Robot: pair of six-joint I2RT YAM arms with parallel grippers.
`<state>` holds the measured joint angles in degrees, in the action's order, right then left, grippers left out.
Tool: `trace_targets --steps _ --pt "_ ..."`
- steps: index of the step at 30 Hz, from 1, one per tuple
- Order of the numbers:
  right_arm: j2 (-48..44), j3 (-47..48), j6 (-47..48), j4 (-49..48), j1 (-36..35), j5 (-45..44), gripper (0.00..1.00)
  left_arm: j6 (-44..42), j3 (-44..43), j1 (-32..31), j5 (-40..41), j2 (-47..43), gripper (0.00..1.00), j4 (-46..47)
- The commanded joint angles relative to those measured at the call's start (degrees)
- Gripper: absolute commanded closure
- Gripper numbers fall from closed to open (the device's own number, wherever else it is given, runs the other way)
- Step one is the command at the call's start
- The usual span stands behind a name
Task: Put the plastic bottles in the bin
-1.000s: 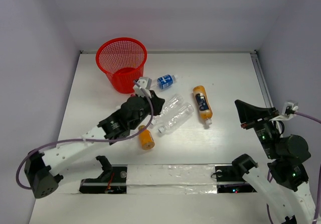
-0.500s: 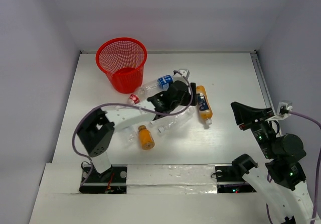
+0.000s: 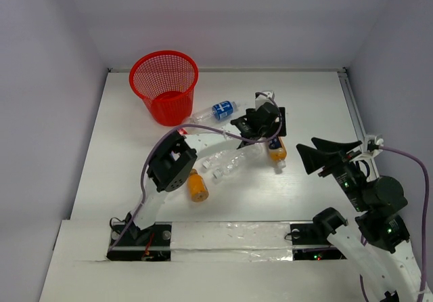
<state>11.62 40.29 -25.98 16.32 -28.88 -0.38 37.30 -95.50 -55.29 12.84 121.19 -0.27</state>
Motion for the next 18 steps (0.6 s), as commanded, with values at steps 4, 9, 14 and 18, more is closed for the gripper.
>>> trace_targets --steps 4,9,14,18 --pt "-1.07 -0.30 -0.22 -0.85 0.06 3.37 0.20 2.69 -8.01 -0.17 5.70 3.17 0.14 -5.34" --pt "-1.16 -0.48 -0.13 -0.76 0.06 4.86 0.20 2.60 -16.63 -0.17 6.23 11.08 0.14 -10.53" --pt "-1.42 -1.09 -0.48 -0.59 0.06 6.27 0.20 2.87 -24.90 -0.17 6.32 17.67 0.15 -13.70" --pt "-1.86 -1.36 -0.30 -0.23 0.06 6.10 0.20 3.04 -25.61 0.35 5.44 19.35 0.17 -12.48"
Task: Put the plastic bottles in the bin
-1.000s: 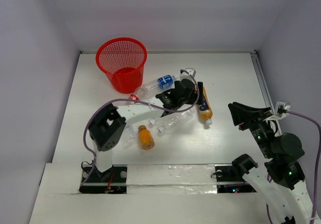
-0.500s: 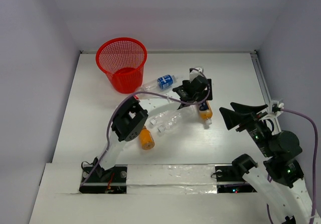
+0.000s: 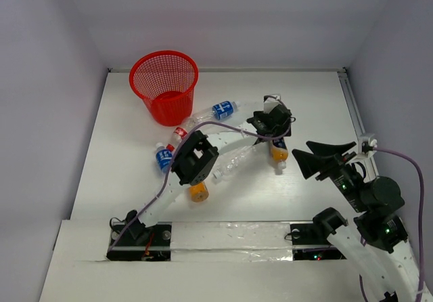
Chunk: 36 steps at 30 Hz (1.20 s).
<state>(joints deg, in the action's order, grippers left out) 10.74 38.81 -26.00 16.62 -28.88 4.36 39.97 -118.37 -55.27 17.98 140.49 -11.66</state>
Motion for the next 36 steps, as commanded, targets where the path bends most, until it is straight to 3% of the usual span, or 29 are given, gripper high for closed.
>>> trace_targets --steps 1,5,8,9,12,15,17,20,25,31,36 --pt "-0.99 0.04 -0.28 -0.54 0.06 1.35 0.20 0.29 -3.27 0.33 -0.48 0.49 0.17 -0.74" --pt "-1.34 -0.31 -0.72 -0.80 0.06 1.35 0.21 -0.15 -6.78 0.33 -3.47 3.91 0.23 0.67" --pt "-1.60 -0.31 -0.63 -0.54 0.06 1.18 0.21 0.02 -8.37 0.33 -5.49 5.41 0.32 2.07" --pt "-1.52 -0.22 -0.63 -0.45 0.06 1.09 0.22 0.11 -8.20 0.33 -5.67 5.33 0.40 2.78" --pt "-1.69 -0.40 -0.63 0.16 0.06 0.12 0.32 0.02 -5.57 0.33 -7.16 3.14 0.58 6.64" --pt "-1.95 -0.57 -0.98 0.60 0.06 -0.32 0.51 -0.85 -0.65 0.33 -8.13 -2.31 0.67 11.82" --pt "-1.78 -0.40 -1.07 0.78 0.06 -0.23 0.68 -1.20 4.16 0.33 -9.27 -8.08 0.68 17.69" --pt "-1.60 0.21 -1.16 1.04 0.06 0.38 0.75 -2.43 10.14 -0.28 -9.89 -16.87 0.71 24.20" --pt "-0.81 4.69 -2.13 0.60 0.06 4.07 0.75 -6.65 17.54 -0.81 -7.87 -30.60 0.71 30.46" --pt "3.14 3.57 -3.43 0.00 0.06 5.13 0.73 -16.13 24.84 -0.81 2.22 -47.74 0.71 31.35" --pt "12.53 -1.71 -5.90 -6.41 0.06 4.17 0.72 -21.77 29.50 6.73 10.67 -58.91 0.69 29.24"
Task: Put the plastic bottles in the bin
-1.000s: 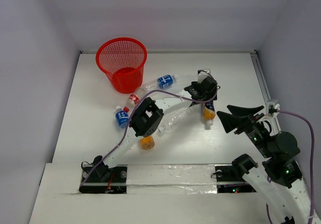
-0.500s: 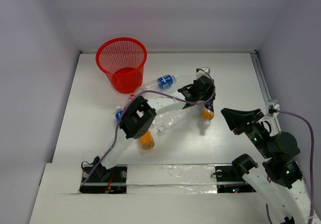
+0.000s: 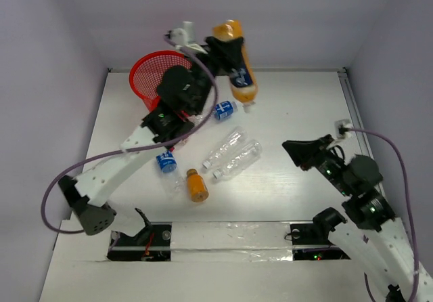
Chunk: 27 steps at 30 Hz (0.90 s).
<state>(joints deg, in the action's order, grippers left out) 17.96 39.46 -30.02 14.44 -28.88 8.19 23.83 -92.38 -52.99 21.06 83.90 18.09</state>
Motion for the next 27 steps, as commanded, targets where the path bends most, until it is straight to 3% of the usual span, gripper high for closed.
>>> trace_targets --steps 1,4,7,8,15,20,27 --pt "9.77 -2.46 -2.41 -6.07 0.06 -0.36 0.71 -6.25 4.13 6.13 8.55 -3.55 0.69 -0.86" --pt "16.91 -1.85 -3.02 -9.85 0.06 -2.11 0.67 -8.70 6.06 12.37 10.57 -7.51 0.68 -1.30" --pt "26.76 -0.53 -3.81 -11.18 0.06 -4.31 0.50 -11.60 8.44 18.00 13.39 -9.63 0.69 0.37" --pt "30.61 -0.61 -4.25 -11.97 0.06 -4.84 0.37 -12.14 8.96 19.40 13.65 -9.80 0.69 0.81" --pt "41.79 -3.95 -10.40 -16.37 -0.47 -12.84 0.00 -14.62 9.06 30.92 13.49 -6.82 0.69 3.97" --pt "48.30 -4.57 -13.57 -20.49 -1.61 -11.88 0.00 -15.57 5.11 36.02 11.81 -0.95 0.69 3.35" --pt "54.55 -5.98 -18.49 -25.95 -1.61 -15.30 0.00 -19.09 5.80 38.40 12.17 3.81 0.69 7.57"
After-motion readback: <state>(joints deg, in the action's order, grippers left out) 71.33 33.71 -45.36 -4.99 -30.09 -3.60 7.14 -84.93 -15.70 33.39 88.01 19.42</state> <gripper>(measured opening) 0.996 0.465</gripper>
